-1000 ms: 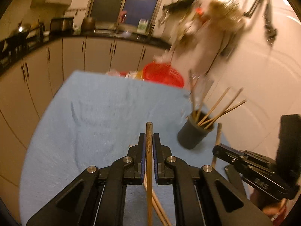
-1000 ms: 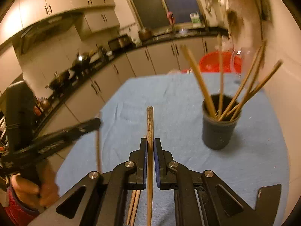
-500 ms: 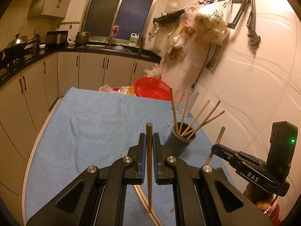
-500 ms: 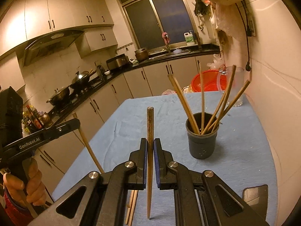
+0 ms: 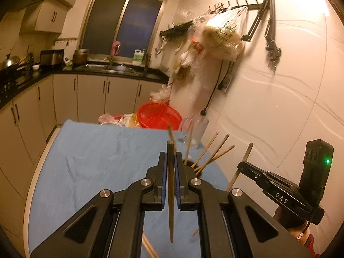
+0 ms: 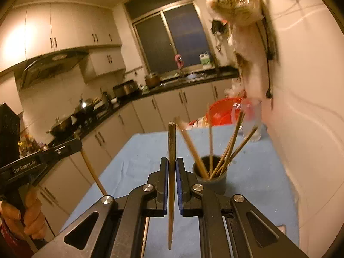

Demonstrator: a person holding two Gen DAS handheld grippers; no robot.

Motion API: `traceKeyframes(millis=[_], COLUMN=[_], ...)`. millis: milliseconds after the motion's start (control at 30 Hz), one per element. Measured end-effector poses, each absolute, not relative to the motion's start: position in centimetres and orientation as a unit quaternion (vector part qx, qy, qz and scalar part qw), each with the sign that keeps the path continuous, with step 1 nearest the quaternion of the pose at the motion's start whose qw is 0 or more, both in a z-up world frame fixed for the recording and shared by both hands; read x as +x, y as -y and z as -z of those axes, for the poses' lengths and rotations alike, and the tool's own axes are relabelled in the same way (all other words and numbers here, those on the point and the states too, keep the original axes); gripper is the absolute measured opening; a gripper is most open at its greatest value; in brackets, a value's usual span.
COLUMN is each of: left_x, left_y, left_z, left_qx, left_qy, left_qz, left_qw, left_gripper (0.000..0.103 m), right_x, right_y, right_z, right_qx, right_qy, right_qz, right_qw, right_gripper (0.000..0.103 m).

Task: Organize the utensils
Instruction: 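Lower the held chopstick down into the black cup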

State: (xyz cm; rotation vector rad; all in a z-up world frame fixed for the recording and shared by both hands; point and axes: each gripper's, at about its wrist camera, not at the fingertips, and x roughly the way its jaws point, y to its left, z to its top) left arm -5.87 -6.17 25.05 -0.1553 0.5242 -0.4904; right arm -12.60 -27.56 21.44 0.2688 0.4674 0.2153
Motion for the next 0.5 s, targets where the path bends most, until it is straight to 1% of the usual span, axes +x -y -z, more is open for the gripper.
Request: traceKeyframes(millis=[333, 500], left_x=[-1.7, 1.0], left_y=[9.9, 12.0], left_z=[-30.2, -31.5], left_qx=[-0.084, -0.089], left_qy=[-0.216, -0.205], left_qz=[0.259, 0.264], left_qw=[0.938, 0.938], left_gripper=[0.006, 0.006], right_x=[-9.8, -7.8], right_y=[29.7, 30.8], right_z=[-26.9, -28.7], right_qx=[0.128, 0.127], right_qy=[-0.178, -0.163], right_qz=[-0.072, -0.060], right_qw=[0.973, 0.977], right_gripper=[0.007, 0.007])
